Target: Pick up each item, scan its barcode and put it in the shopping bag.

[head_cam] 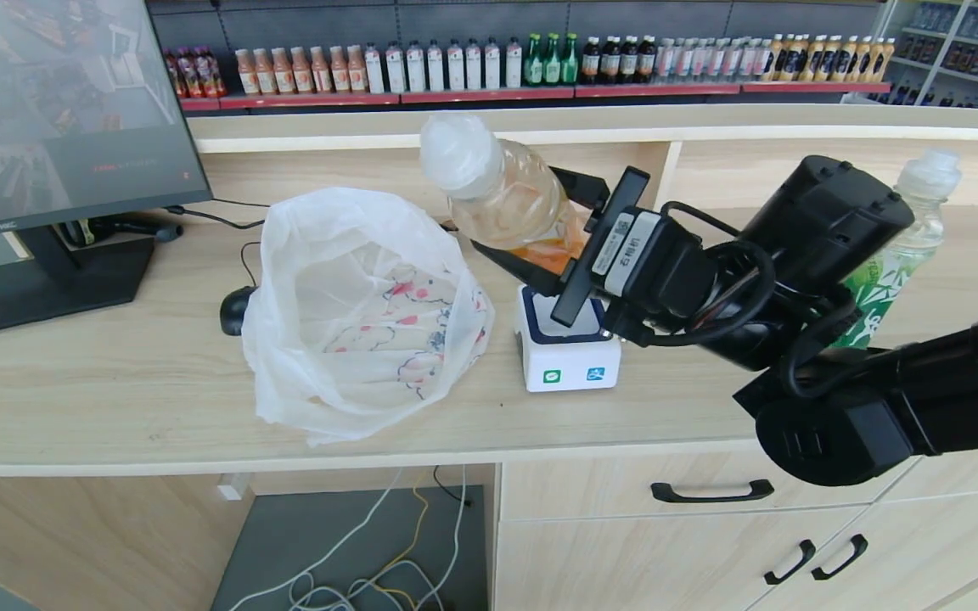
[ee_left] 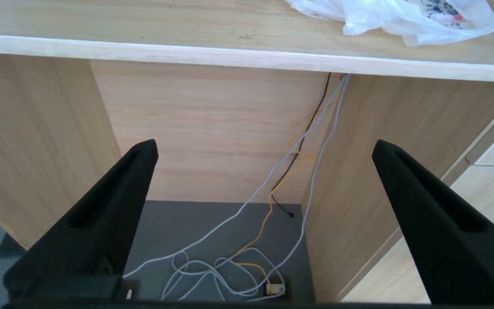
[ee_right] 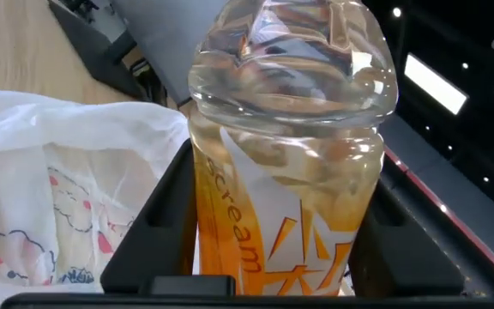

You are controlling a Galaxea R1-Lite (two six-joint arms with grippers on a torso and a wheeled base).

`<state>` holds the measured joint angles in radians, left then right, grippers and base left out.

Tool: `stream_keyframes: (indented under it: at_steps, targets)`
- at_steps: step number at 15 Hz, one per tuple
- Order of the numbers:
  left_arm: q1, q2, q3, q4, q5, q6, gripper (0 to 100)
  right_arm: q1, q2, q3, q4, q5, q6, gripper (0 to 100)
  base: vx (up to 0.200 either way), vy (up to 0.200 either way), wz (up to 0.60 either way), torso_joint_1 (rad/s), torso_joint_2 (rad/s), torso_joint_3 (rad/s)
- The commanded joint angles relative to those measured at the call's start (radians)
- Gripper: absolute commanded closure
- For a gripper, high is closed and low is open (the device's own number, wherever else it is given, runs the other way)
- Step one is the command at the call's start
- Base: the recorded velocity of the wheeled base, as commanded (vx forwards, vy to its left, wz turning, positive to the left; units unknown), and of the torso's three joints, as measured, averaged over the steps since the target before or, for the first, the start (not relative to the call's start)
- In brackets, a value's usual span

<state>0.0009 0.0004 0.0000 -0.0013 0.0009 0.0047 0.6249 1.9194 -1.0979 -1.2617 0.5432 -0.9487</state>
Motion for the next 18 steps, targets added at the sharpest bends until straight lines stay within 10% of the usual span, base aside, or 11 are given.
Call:
stream_keyframes:
  at_steps: [1,18]
  targets:
    - [0.001,0.0,0.0,0.0,0.001,0.0,0,-0.025,0.012,0.03,-0.012,0.009,-0.036,100,0.0,0.0,0.0,0.0,0.0,0.0]
    - [0.001,0.0,0.0,0.0,0.001,0.0,0,-0.129,0.102,0.079,-0.171,0.213,-0.068,100,0.0,0.0,0.0,0.0,0.0,0.0]
